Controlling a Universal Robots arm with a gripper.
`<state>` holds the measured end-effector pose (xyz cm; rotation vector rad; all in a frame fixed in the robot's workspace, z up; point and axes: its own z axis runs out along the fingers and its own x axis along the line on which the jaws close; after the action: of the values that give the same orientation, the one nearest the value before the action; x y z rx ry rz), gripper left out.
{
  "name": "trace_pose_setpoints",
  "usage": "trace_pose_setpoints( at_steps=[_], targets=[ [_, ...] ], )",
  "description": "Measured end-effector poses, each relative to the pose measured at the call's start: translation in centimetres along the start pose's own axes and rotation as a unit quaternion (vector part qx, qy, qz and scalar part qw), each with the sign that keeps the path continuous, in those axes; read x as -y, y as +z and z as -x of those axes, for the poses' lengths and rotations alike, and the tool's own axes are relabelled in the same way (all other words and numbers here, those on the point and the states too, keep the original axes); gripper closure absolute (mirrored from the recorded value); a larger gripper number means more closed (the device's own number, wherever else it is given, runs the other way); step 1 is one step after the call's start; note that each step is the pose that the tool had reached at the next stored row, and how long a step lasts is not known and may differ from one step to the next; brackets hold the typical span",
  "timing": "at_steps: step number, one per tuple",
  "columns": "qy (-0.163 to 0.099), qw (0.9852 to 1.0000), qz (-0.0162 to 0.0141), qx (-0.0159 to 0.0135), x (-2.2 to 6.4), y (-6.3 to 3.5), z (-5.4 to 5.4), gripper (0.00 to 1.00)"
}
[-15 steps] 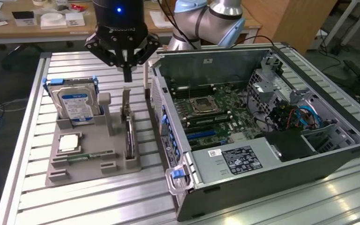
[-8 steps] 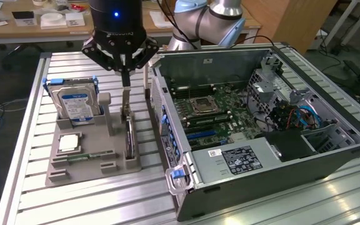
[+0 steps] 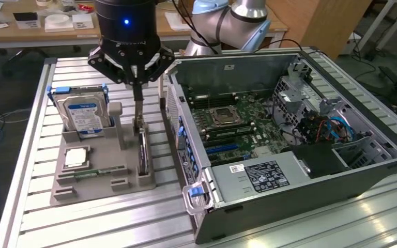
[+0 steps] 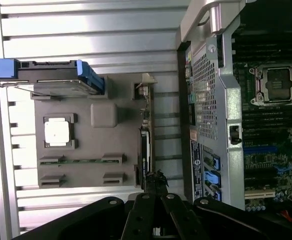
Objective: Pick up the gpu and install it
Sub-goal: 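Reach for the gpu, then pick up the gpu and move the gpu toward the slot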
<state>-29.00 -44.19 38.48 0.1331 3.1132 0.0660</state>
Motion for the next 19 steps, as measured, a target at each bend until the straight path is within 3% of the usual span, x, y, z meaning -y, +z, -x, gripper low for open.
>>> trace_pose_setpoints(
  at_steps=[15,17,19],
  targets=[
    [0.0,1.0,-0.0001,-0.0001,0.05,0.07,-0.04,0.89],
    [0.0,1.0,-0.0001,-0.0001,0.05,0.07,-0.04,0.76],
    [0.0,1.0,-0.0001,-0.0001,0.05,0.07,-0.04,0.71]
  ],
)
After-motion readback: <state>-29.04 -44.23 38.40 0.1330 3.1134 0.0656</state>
